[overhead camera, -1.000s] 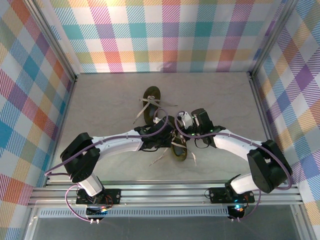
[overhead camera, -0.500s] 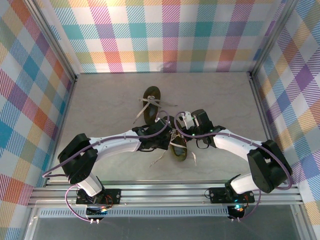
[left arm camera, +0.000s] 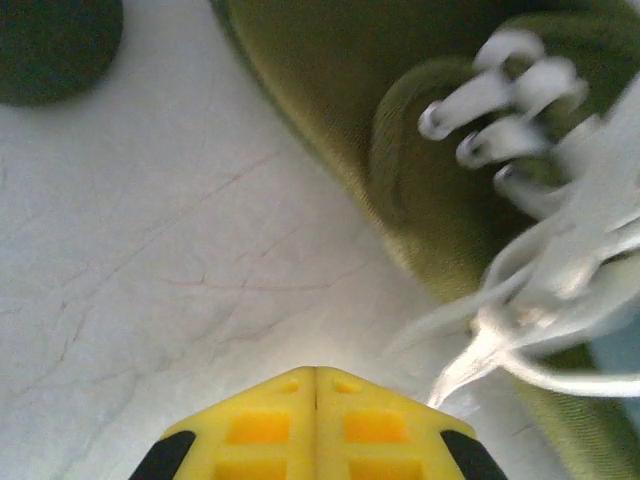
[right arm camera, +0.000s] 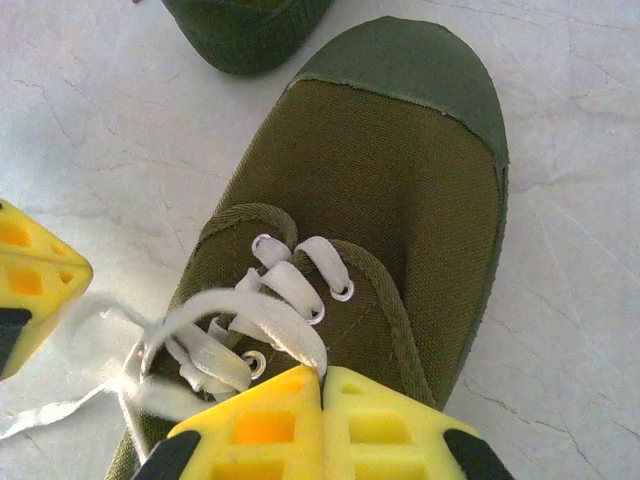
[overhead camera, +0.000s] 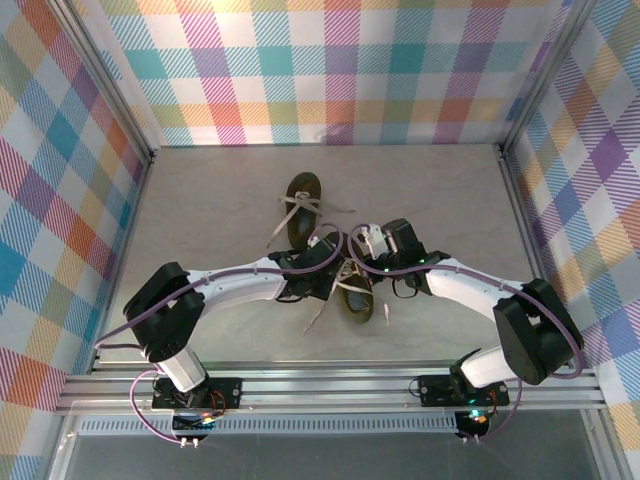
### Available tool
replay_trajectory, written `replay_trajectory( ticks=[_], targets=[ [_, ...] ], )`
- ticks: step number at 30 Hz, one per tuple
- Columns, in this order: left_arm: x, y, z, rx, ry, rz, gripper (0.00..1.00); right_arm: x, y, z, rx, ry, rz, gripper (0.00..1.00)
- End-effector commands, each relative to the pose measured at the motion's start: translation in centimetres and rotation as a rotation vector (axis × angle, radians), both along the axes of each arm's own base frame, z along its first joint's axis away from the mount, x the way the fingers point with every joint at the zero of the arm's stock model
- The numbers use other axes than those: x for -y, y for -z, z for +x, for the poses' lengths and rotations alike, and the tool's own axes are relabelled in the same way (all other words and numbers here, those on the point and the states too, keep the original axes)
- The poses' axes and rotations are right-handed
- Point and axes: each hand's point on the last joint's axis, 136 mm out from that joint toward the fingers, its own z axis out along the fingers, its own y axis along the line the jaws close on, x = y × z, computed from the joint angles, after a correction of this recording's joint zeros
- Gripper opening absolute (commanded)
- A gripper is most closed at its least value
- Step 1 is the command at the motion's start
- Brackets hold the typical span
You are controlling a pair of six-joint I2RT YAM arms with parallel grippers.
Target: Tie the shoes
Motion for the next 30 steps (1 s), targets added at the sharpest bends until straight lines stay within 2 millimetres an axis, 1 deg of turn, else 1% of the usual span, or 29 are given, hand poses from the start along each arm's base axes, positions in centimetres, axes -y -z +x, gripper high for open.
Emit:
replay_trajectory(
  ticks=[1, 3, 4, 7, 11, 15, 16, 17, 18, 20, 21, 23, 25, 26, 30],
  targets=[
    [1.4, 0.3, -1.2, -0.071, 0.050, -0.092, 0.00, -1.8, -1.7, -0.6, -0.003, -0.082, 0.102, 0.00],
    [2.9, -0.1, -1.6, -0.093, 0.071, -0.181, 0.00, -2.8, -2.3, -1.5, -0.020, -0.139, 0.167, 0.00],
    [3.2, -0.3, -1.6, -0.093, 0.069, -0.204, 0.02, -3.0, -2.5, -1.8, -0.024, -0.152, 0.185, 0.00],
    [3.0, -0.4, -1.6, -0.091, 0.045, -0.210, 0.12, -3.3, -2.8, -2.1, -0.024, -0.167, 0.211, 0.00],
    [1.5, -1.3, -0.9, -0.029, -0.029, -0.200, 0.22, -3.0, -2.7, -1.9, -0.023, -0.150, 0.198, 0.00],
    [-1.2, -3.2, -0.2, 0.073, -0.149, -0.193, 0.34, -2.8, -2.6, -1.7, -0.024, -0.131, 0.191, 0.00],
    [-1.6, -3.9, -0.2, 0.091, -0.166, -0.205, 0.34, -2.8, -2.5, -1.6, -0.027, -0.124, 0.190, 0.00],
    [-1.6, -4.6, -0.3, 0.097, -0.168, -0.229, 0.33, -2.8, -2.5, -1.6, -0.028, -0.119, 0.189, 0.00],
    [-1.2, -5.2, -0.4, 0.095, -0.161, -0.259, 0.30, -2.7, -2.5, -1.5, -0.030, -0.112, 0.189, 0.00],
    [0.2, -6.4, -0.8, 0.066, -0.138, -0.329, 0.27, -2.7, -2.4, -1.4, -0.035, -0.098, 0.186, 0.00],
    [1.3, -7.1, -0.7, 0.065, -0.127, -0.378, 0.25, -2.6, -2.3, -1.3, -0.036, -0.092, 0.184, 0.00],
    [3.5, -7.8, -1.2, 0.032, -0.097, -0.440, 0.22, -2.5, -2.2, -1.1, -0.041, -0.074, 0.178, 0.00],
    [5.2, -7.9, -1.6, 0.002, -0.084, -0.468, 0.21, -2.4, -2.2, -1.0, -0.044, -0.060, 0.176, 0.00],
    [5.9, -7.6, -1.7, -0.016, -0.085, -0.472, 0.20, -2.3, -2.2, -0.9, -0.046, -0.050, 0.176, 0.00],
    [7.1, -6.4, -1.6, -0.045, -0.114, -0.469, 0.19, -2.1, -2.3, -0.6, -0.062, 0.004, 0.203, 0.00]
  ],
)
